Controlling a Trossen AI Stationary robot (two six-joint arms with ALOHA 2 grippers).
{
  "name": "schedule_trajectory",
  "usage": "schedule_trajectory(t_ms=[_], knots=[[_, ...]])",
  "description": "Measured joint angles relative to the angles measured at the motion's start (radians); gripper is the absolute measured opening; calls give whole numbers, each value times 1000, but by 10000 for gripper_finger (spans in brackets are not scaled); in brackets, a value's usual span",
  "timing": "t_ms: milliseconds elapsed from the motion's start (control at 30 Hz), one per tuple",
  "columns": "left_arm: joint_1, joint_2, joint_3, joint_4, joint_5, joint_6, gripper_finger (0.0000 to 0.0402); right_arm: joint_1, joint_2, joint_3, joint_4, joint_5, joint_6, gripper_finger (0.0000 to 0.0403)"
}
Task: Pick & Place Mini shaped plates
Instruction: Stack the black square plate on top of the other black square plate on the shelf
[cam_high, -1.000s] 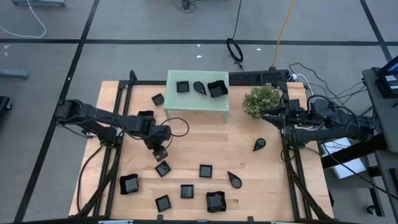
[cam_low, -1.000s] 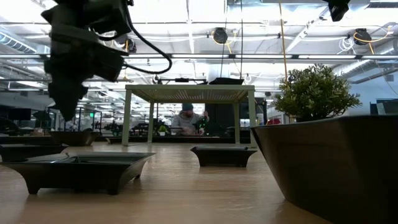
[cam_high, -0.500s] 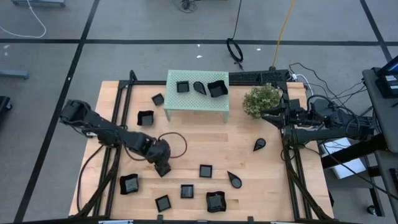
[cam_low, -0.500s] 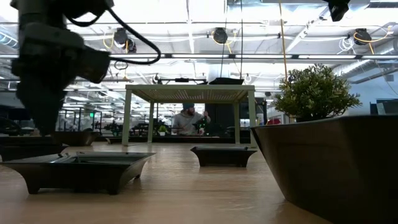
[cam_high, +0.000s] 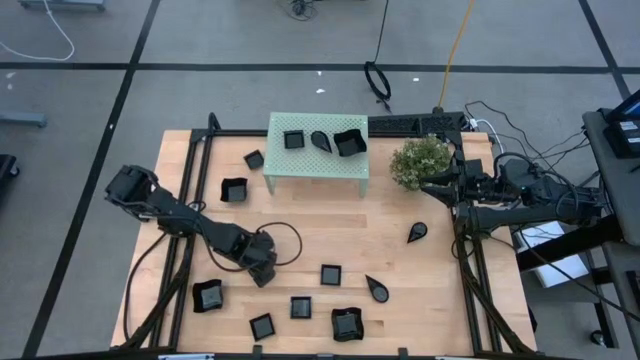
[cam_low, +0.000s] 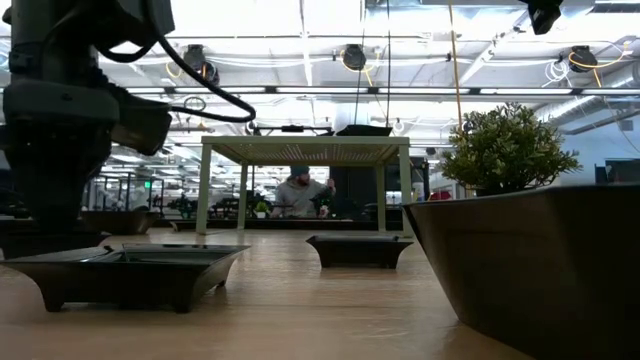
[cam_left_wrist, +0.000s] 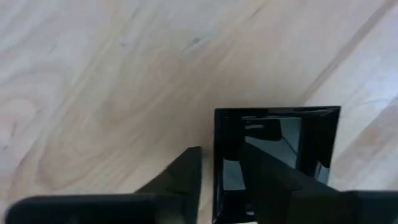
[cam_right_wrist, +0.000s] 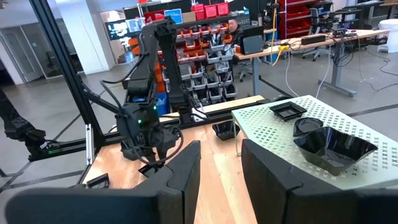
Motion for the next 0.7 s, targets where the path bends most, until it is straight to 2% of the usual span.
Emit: schedule_trajectory(t_ms=[133, 200, 433, 567, 700], knots=[[2, -27, -3, 33, 0, 6, 33, 0, 0, 0, 0, 0, 0, 105], [8, -48, -3, 62, 1, 4, 11, 0, 0, 0, 0, 0, 0, 105], [85, -174, -3, 109, -64, 12, 5, 0, 0, 0, 0, 0, 0, 105], [162, -283, -3, 159, -167, 83, 8, 0, 0, 0, 0, 0, 0, 105], [261, -386, -3, 307, -283, 221, 4, 0, 0, 0, 0, 0, 0, 105]])
